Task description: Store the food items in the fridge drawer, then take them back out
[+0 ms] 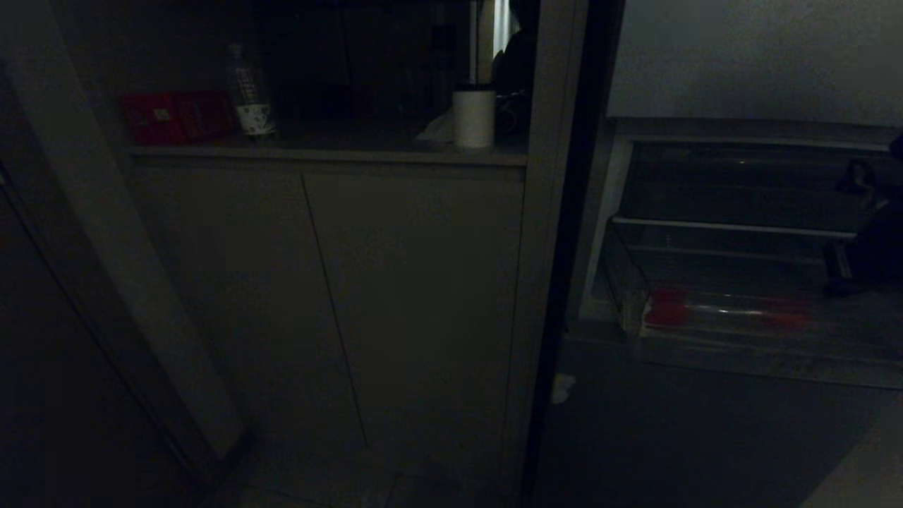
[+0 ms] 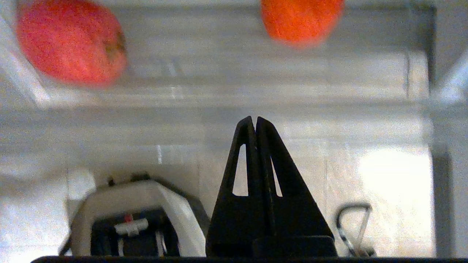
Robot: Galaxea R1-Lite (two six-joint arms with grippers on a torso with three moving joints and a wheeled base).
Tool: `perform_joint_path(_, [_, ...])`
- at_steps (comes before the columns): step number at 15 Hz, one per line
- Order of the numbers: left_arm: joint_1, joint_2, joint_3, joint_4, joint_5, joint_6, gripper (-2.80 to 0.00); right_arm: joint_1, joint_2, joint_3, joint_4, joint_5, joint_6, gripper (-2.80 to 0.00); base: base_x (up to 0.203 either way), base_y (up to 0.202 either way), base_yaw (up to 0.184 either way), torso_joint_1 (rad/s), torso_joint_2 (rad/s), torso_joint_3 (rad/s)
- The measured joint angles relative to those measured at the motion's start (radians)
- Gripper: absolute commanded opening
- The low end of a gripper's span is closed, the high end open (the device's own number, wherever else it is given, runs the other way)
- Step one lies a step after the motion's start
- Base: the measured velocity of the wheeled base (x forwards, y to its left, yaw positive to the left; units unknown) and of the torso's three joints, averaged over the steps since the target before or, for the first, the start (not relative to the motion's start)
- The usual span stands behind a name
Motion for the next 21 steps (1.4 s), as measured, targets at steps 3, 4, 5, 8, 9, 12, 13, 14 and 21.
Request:
perform_joint_path(3, [0.0, 0.0, -0.001, 0.0, 0.0, 0.0, -2.8, -0.024, -0.07, 0.041, 0.001, 0.058, -0.006, -2.8, 0.0, 0.0, 0.0, 0.0, 0.0, 0.0])
perform_joint_path(4, [0.0, 0.0, -0.001, 0.0, 0.0, 0.0, -2.8, -0.027, -0.083, 0.042, -0.001, 0.064, -0.005, -2.8, 0.0, 0.0, 0.0, 0.0, 0.0, 0.0])
perform_joint_path(5, [0.0, 0.0, -0.001, 0.0, 0.0, 0.0, -2.8, -0.028, -0.088, 0.04, -0.005, 0.066, -0.004, -2.8, 0.0, 0.0, 0.0, 0.0, 0.0, 0.0])
perform_joint_path(8, [0.0, 0.0, -0.001, 0.0, 0.0, 0.0, -2.8, -0.028, -0.055, 0.037, -0.078, 0.064, -0.002, -2.8, 0.0, 0.0, 0.0, 0.0, 0.0, 0.0])
perform_joint_path(9, [0.0, 0.0, -0.001, 0.0, 0.0, 0.0, -2.8, -0.026, -0.032, 0.037, -0.109, 0.064, -0.001, -2.8, 0.0, 0.0, 0.0, 0.0, 0.0, 0.0])
perform_joint_path(12, [0.0, 0.0, -0.001, 0.0, 0.0, 0.0, -2.8, -0.018, 0.056, 0.047, -0.19, 0.067, 0.011, -2.8, 0.0, 0.0, 0.0, 0.0, 0.0, 0.0])
perform_joint_path(13, [0.0, 0.0, -0.001, 0.0, 0.0, 0.0, -2.8, -0.015, 0.079, 0.053, -0.202, 0.076, 0.014, -2.8, 0.0, 0.0, 0.0, 0.0, 0.0, 0.0])
perform_joint_path(14, [0.0, 0.0, -0.001, 0.0, 0.0, 0.0, -2.8, -0.014, 0.087, 0.061, -0.21, 0.085, 0.014, -2.8, 0.0, 0.0, 0.0, 0.0, 0.0, 0.0])
perform_joint_path(21, [0.0, 0.0, -0.001, 0.0, 0.0, 0.0, -2.8, -0.02, -0.068, 0.158, -0.202, 0.089, 0.002, -2.8, 0.0, 0.0, 0.0, 0.0, 0.0, 0.0])
